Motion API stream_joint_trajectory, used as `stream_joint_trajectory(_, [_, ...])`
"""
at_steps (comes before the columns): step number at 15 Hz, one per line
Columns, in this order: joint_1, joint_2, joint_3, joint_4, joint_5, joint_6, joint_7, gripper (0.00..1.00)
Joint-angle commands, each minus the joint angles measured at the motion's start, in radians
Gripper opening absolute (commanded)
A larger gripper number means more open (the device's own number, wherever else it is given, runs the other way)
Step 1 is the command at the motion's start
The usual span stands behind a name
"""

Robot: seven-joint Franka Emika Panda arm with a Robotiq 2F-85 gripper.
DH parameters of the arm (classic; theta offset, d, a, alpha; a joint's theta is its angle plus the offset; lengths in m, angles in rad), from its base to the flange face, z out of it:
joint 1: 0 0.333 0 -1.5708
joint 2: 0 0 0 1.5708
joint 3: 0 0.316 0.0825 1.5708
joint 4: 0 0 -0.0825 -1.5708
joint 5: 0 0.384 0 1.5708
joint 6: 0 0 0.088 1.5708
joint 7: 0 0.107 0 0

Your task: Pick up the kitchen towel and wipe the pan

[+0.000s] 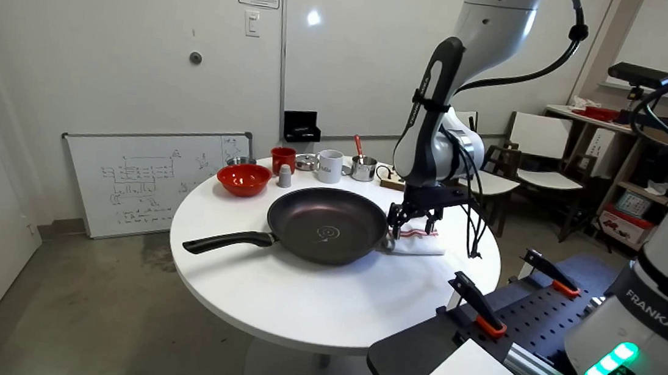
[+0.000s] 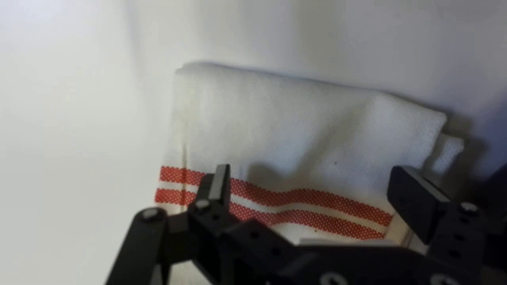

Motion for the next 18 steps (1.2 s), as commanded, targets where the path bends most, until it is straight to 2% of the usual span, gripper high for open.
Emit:
stream_joint_trajectory(1, [-0.044,0.021,0.010,0.035,-0.027,-0.026,-0.044,1.00])
stream_joint_trajectory(12, [-0.168,0.090,0.076,0.120,-0.029,-0.057,-0.126,1.00])
stream_joint_trajectory(18, [-0.200,0.101,0.097,0.143,-0.026,-0.094,-0.144,1.00])
